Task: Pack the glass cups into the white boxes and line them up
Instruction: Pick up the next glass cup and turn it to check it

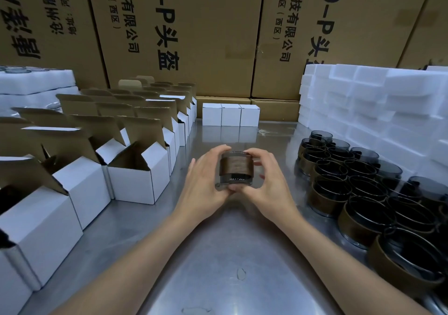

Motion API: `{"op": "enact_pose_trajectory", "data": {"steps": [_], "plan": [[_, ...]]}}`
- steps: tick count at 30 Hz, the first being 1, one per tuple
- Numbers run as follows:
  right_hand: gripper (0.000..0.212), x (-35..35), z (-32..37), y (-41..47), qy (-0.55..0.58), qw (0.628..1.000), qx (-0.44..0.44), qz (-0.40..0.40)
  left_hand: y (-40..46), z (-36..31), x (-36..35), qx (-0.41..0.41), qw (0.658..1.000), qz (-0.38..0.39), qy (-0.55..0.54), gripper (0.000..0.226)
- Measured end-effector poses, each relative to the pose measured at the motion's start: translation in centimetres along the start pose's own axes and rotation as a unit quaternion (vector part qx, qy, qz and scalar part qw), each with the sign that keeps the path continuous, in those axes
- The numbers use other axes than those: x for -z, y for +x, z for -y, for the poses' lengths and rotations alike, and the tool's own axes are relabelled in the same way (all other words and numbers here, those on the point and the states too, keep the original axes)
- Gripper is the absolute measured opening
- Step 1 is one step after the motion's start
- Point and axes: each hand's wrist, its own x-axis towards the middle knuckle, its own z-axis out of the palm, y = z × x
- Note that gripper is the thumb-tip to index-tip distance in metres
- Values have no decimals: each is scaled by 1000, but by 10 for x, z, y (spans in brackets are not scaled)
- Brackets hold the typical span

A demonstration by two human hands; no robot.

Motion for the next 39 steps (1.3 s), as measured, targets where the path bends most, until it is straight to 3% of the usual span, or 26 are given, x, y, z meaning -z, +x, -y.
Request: {"op": "enact_pose_trajectory", "data": {"steps": [8, 12, 17, 23, 30, 36, 39], "plan": [[82, 0, -1, -3, 62, 995, -52, 54, 0, 2, 3, 27, 999, 0, -26, 59], [65, 0, 0, -2, 69, 996, -40, 33, 0, 1, 3, 31, 998, 8, -46, 61], [62, -1, -1, -2, 2, 999, -31, 13, 0, 2, 0, 26, 998, 30, -45, 62], [56, -2, -4, -4, -90, 995, -4, 35, -2, -4, 2, 68, 987, 97, -109, 57], [49, -5, -7, -5, -123, 988, 1, 91, -2, -2, -1, 90, 989, 93, -77, 43], [51, -5, -10, -4, -114, 987, -20, 116, -2, -1, -2, 113, 988, 106, -27, 75], [47, -4, -10, -3, -130, 985, -32, 109, -4, -4, -2, 92, 989, 115, 27, 80]]}}
